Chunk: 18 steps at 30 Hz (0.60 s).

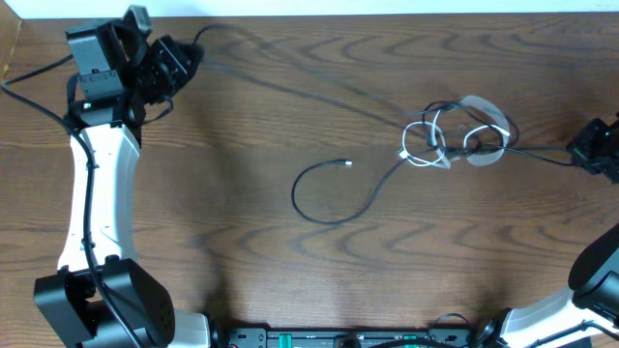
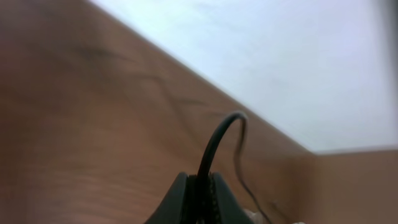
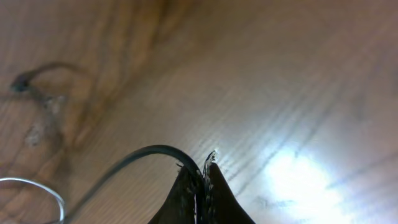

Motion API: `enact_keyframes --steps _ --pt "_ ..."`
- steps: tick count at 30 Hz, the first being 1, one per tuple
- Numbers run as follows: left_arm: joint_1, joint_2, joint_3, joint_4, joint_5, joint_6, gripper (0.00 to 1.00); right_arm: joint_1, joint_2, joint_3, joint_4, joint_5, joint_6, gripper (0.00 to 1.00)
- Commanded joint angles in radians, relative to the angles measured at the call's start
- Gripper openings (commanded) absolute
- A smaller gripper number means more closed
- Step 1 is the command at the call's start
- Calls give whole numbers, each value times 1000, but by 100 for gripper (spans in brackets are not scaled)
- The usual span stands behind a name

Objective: Untangle cables

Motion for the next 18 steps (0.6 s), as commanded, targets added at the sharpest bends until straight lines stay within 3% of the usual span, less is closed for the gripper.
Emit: enact_keyframes --steps 1,3,8,12,18 --pt "16 -22 23 -58 -332 203 8 20 9 -8 22 -111 -136 1" --pt "16 -22 23 -117 -460 240 7 52 9 -8 32 -137 -165 1" --pt "8 -22 23 -174 -476 277 7 134 9 -8 42 -282 -294 1" --pt "-53 -22 23 -207 -407 330 7 248 8 2 74 -500 -402 1" --pt "-188 -22 23 -229 -321 400 11 369 7 74 119 -613 -382 2"
